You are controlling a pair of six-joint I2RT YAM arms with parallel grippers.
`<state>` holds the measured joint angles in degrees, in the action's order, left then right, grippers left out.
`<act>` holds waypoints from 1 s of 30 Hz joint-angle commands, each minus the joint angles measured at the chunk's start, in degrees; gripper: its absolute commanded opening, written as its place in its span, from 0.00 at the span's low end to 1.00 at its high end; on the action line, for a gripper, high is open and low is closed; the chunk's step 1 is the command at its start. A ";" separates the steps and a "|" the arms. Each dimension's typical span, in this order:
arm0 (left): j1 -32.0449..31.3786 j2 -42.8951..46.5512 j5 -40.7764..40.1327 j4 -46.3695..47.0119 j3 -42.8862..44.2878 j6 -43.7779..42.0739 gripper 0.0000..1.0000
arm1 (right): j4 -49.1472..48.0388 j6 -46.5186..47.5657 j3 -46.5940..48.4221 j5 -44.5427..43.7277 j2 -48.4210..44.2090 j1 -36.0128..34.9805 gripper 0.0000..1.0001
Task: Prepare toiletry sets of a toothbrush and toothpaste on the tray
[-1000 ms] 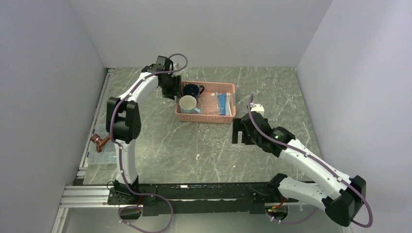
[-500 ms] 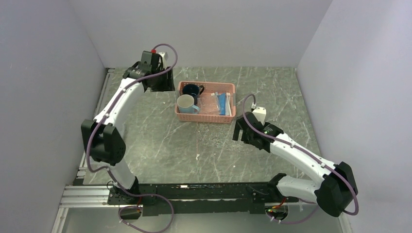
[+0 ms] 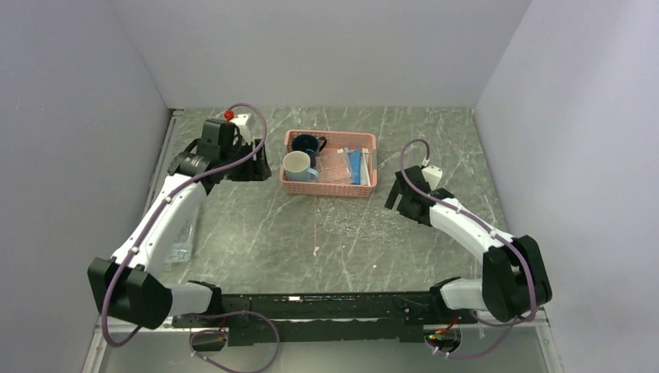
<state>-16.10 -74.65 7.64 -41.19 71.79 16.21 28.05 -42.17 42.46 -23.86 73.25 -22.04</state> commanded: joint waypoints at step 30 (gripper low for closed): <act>-0.14 19.10 5.50 11.38 -18.61 -1.98 0.95 | -9.64 -3.80 2.96 0.75 17.01 -0.55 1.00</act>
<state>-16.10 -57.10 12.08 -32.10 53.17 14.28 18.96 -45.34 43.86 -23.35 88.03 -21.21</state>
